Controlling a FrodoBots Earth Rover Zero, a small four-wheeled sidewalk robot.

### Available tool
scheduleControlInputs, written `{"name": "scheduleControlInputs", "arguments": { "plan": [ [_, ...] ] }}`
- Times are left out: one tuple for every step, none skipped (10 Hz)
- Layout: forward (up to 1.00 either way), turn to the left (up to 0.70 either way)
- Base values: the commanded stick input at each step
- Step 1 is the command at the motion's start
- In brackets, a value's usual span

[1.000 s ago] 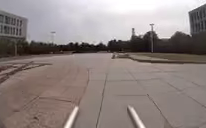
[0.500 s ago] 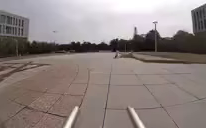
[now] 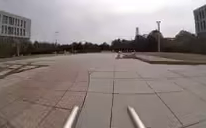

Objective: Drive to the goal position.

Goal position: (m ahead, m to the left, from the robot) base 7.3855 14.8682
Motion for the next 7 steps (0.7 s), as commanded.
{"name": "scheduleControlInputs", "arguments": {
  "plan": [
    [0.69, 0.00],
    [0.69, 0.00],
    [0.69, 0.00],
    [0.69, 0.00],
    [0.69, 0.00],
    [0.69, 0.00],
    [0.69, 0.00]
  ]
}}
